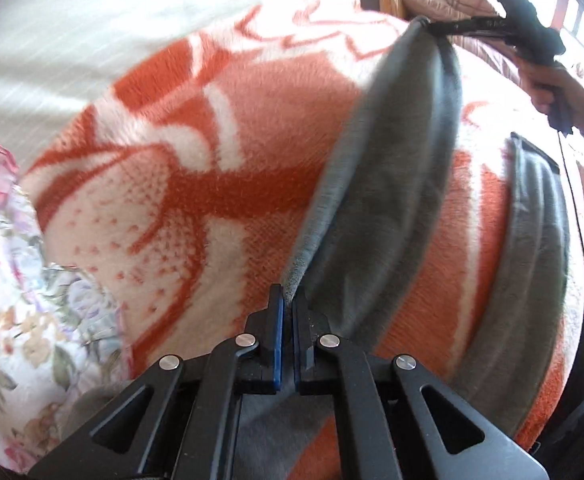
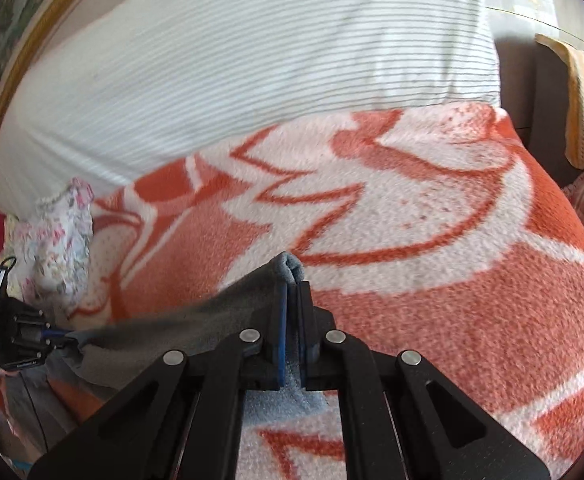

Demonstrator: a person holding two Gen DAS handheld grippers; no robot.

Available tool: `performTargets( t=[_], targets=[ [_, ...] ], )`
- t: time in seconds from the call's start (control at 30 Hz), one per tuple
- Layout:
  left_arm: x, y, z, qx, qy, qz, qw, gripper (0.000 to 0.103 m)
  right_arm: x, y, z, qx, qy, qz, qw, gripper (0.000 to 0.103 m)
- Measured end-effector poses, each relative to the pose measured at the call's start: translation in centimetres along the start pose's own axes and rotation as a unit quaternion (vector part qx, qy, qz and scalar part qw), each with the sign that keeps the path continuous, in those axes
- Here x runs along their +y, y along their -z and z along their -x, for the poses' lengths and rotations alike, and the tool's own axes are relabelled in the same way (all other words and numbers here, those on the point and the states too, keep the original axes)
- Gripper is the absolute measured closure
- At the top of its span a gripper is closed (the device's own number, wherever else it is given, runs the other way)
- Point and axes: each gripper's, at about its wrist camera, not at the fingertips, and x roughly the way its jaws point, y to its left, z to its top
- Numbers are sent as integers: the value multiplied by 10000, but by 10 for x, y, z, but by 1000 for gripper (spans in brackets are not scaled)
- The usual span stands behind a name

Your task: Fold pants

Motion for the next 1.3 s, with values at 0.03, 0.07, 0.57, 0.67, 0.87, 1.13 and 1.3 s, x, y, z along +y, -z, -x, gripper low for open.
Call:
performTargets(
  t=[0.03, 0.07, 0.57, 0.67, 0.87, 1.13, 1.3],
  targets=[
    [-1, 2, 7, -57, -18, 34, 10000, 102, -1, 1, 3, -32, -4, -26, 10000, 99],
    [-1, 2, 14, -127, -42, 89, 9999, 102, -3, 3, 6, -46, -30, -63, 10000, 99],
    [-98, 55, 78, -683, 612, 350, 9952, 102, -27, 68, 73, -209, -404, -221, 9987, 99],
    [-118, 68, 81, -741, 691, 427, 9939, 102, -37, 91, 89, -264, -488, -251, 9981, 99],
    [-148, 87, 88, -864, 715, 588, 9920, 102, -52, 125, 110, -335, -594, -332, 9971, 99],
    [-191, 106, 96, -996, 789, 396, 9911, 101, -69, 165, 134, -505, -803, -596, 9937, 99],
    [-214, 124, 64, -621, 740, 245, 9950, 101, -78, 198, 126, -217, -624, -763, 9949, 99]
  ],
)
